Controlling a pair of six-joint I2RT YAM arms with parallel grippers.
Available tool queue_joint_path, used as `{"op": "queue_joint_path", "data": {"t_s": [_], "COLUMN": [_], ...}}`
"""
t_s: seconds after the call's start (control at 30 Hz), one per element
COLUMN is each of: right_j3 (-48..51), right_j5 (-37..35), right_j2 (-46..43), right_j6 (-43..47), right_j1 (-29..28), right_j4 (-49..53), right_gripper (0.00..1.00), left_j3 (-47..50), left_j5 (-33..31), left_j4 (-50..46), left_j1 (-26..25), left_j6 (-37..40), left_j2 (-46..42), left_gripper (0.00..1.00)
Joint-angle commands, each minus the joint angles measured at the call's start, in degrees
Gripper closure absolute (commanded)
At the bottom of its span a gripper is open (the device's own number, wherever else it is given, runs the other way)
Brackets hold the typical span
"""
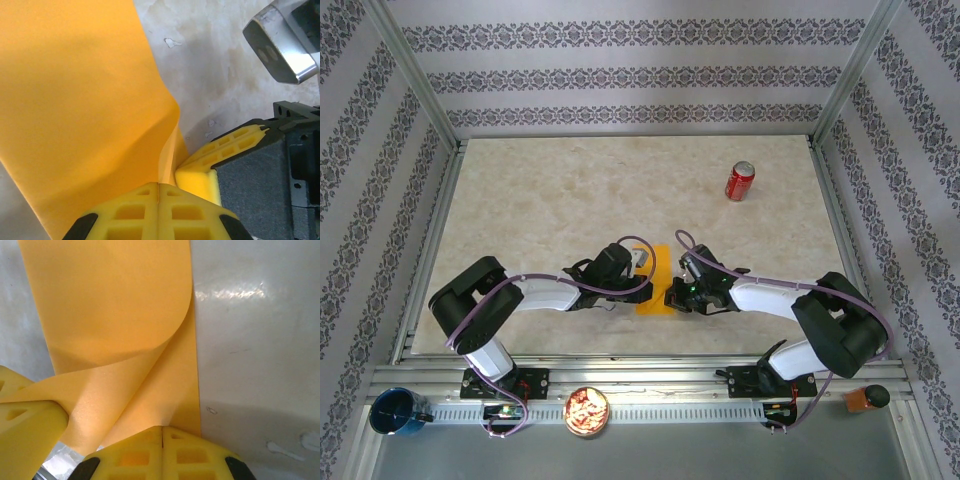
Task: Fold a paper plane with a square sheet of paper (pick it up from the middle)
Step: Fold the triangle a second time at the center of the table.
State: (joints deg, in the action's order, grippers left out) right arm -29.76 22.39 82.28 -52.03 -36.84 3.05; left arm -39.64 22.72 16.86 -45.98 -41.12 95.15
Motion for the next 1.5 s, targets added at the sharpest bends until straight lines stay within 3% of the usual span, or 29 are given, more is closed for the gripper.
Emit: {"op": "queue_joint_path", "data": {"t_s": [0.0, 0.13, 0.4, 0.6, 0.8, 1.47], "right_j3": [-1.35, -1.95, -2.75, -3.04, -4.15, -6.23], "right_j5": [2.09, 4.88, 2.65, -0.66, 0.65, 2.57], "right_j2": [-0.21, -0.56, 2.88, 3.40, 3.18, 4.08], "right_j6": [1.16, -1.23, -1.23, 1.93, 5.85, 8.70], "right_j1": [0.19, -1.44, -1.94, -0.34, 1.59, 3.34], "right_j4": [1.95, -1.80, -2.07, 6.50, 9.86, 12.16], "right_gripper": [1.00, 1.00, 1.00, 1.00, 1.00, 1.00], "left_j3": [1.09, 1.40, 1.16, 0.83, -0.07, -2.08], "left_j5": [0.41, -0.11, 0.75, -1.50, -4.22, -6.71], "left_j4": [3.29, 3.35, 3.62, 1.26, 0.10, -0.24], "left_j1": [0.80, 0.89, 0.89, 1.15, 1.42, 2.03], "left_j6": [-1.22, -1.31, -1.46, -0.33, 0.98, 5.14], "left_j2": [-0.05, -0.17, 0.20, -0.41, 0.51, 2.67], "left_gripper": [1.00, 1.00, 1.00, 1.00, 1.00, 0.98]}}
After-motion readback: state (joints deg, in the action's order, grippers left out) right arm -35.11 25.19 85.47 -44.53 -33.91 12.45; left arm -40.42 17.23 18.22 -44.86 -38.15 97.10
